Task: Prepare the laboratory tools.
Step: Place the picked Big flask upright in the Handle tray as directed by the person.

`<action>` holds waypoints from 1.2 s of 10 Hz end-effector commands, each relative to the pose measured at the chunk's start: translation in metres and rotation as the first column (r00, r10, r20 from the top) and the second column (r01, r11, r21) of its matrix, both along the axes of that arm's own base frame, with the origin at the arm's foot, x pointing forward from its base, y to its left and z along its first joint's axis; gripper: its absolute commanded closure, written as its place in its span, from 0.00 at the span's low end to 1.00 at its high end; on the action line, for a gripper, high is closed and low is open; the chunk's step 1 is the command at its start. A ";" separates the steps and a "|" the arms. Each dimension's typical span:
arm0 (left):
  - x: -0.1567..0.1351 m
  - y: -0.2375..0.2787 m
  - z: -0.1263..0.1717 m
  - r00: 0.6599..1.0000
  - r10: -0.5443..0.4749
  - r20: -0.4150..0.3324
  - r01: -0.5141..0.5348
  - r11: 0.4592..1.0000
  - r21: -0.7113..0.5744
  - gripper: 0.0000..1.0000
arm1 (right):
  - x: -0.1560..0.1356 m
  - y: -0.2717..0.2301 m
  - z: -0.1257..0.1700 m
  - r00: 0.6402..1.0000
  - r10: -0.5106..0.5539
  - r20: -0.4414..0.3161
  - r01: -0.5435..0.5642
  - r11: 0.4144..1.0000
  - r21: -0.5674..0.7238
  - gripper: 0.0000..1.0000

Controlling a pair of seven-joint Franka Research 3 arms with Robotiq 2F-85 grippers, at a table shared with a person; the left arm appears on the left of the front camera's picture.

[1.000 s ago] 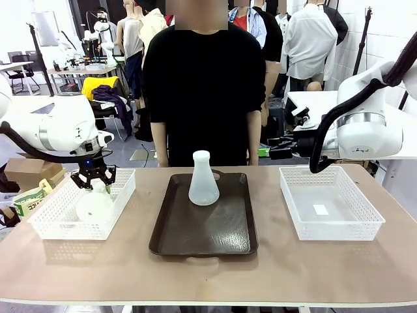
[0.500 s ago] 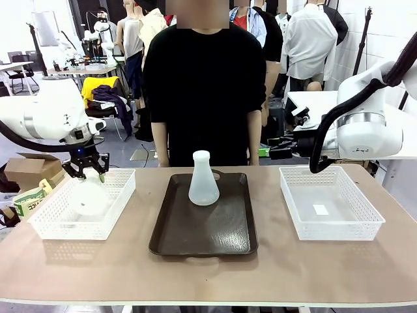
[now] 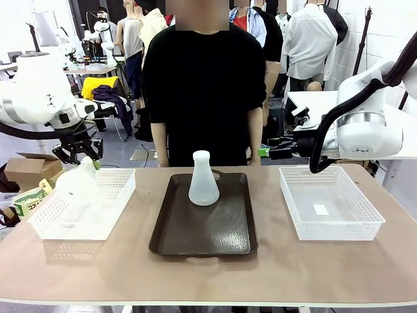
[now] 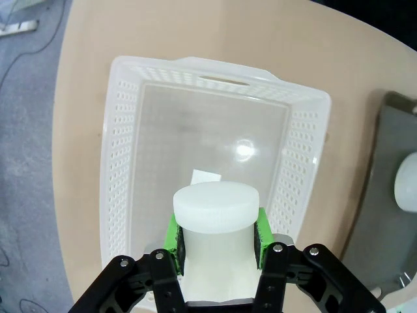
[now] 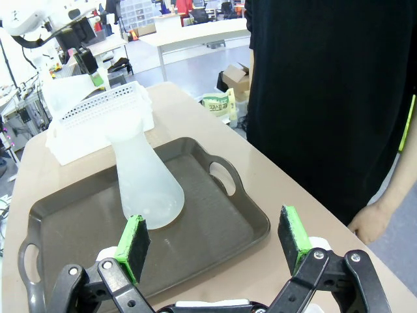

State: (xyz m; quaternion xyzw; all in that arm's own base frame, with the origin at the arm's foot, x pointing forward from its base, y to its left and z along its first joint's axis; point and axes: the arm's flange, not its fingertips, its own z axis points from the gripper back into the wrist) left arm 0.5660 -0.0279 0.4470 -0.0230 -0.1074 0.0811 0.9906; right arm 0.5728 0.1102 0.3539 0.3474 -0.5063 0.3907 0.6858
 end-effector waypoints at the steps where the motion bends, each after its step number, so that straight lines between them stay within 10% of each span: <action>1: -0.020 0.003 0.007 0.998 -0.062 0.014 0.063 0.998 -0.024 1.00 | 0.003 0.000 0.001 1.000 0.010 -0.017 -0.010 1.000 -0.009 0.00; 12: -0.029 -0.005 0.022 0.997 -0.070 0.043 0.071 0.997 -0.026 1.00 | 0.003 0.000 0.001 1.000 0.010 -0.017 -0.010 1.000 -0.009 0.00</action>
